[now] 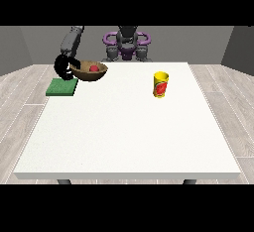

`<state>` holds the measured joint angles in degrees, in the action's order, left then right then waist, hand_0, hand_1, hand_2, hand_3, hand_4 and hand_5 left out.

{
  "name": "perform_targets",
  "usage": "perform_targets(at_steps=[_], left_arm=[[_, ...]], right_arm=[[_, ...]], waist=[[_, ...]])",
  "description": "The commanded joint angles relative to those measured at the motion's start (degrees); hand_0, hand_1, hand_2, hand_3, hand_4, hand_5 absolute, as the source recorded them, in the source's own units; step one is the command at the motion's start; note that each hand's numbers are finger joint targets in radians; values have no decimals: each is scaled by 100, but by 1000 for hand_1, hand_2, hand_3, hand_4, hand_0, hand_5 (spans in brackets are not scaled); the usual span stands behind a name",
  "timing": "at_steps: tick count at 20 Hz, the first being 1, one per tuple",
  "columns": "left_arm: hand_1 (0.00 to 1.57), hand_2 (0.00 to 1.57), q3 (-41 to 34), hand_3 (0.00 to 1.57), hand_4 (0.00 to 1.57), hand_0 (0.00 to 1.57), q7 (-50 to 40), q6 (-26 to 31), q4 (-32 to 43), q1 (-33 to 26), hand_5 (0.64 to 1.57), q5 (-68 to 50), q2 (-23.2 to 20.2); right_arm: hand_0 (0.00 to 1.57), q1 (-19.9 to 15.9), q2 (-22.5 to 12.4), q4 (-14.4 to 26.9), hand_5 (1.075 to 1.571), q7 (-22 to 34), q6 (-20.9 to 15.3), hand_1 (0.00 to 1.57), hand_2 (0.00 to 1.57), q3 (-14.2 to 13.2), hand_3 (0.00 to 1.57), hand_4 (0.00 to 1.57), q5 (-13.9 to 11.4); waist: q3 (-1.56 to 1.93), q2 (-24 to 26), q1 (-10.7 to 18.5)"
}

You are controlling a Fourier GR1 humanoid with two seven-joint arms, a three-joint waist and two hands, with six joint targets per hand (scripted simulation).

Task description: Pick the cup and pour the ball into the bowl, then pick the bowl and place it on the pad

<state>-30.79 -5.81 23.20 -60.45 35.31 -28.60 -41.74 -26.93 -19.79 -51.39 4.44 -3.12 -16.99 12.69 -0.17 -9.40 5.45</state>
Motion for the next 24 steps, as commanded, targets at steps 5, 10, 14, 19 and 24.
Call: perform_targets(at_steps=[5,10,14,19,24], left_arm=[[0,0,-284,0,702,0,426,342,218,-179,1566,-138,-317],[0,0,-369,0,720,0,736,168,123,27,1559,-71,-492],[0,0,-278,0,703,0,975,13,157,-90,1562,162,-460],[0,0,-488,0,670,0,828,-41,-505,-129,1559,-173,-572],[0,0,-762,0,695,0,816,-97,-622,-319,1560,-369,-676]], right_arm=[[1571,-206,-1078,363,1570,-263,426,1571,1571,-128,1571,979,-297],[1571,-766,-1523,882,1571,-470,839,1571,1571,-643,1373,990,144],[1571,-791,-1355,1031,1571,-829,868,1571,1571,-564,1373,990,73],[1571,-683,-1661,1878,1570,-1872,1134,1571,1571,-899,0,975,69],[1571,-781,-2386,2260,1571,-2185,1605,1571,1571,-1072,0,986,65]], waist=[[18,-527,-7],[20,-1113,-67],[21,-1233,-167],[32,-1757,-47],[28,-1954,-224]])
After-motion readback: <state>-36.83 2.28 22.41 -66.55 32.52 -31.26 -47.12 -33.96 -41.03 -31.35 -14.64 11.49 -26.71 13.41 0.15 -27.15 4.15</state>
